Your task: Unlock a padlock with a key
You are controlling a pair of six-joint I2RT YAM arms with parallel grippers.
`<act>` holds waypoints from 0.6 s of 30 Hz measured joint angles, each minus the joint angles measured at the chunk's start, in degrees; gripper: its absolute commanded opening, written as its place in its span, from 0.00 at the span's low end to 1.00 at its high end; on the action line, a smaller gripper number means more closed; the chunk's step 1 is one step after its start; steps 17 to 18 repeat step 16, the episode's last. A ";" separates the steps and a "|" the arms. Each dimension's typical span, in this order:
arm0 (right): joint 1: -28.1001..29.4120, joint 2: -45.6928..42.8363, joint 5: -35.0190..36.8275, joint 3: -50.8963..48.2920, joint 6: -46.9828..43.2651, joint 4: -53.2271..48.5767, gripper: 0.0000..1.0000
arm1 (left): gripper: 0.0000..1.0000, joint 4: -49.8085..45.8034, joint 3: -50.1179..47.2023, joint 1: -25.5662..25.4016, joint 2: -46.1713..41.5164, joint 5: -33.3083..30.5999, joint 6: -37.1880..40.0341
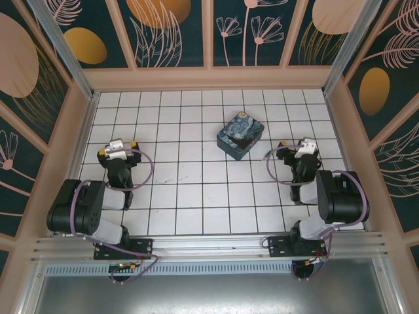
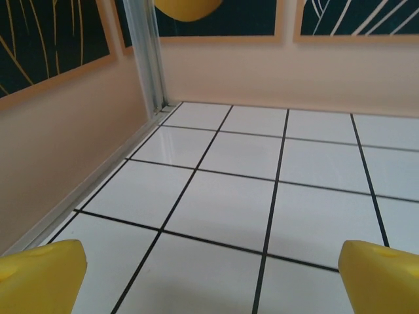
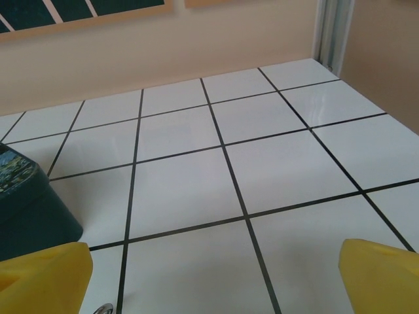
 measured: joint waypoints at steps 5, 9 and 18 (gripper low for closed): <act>0.02 0.00 -0.42 0.04 0.00 0.00 0.99 | 0.99 0.04 0.79 1.86 0.61 5.11 -1.20; 0.17 -0.02 -0.39 0.07 -0.04 0.00 0.99 | 0.99 0.04 0.87 1.92 0.61 6.78 -1.44; 0.20 -0.02 -0.44 0.07 -0.04 -0.02 0.99 | 0.99 0.04 0.90 1.92 0.61 7.43 -1.46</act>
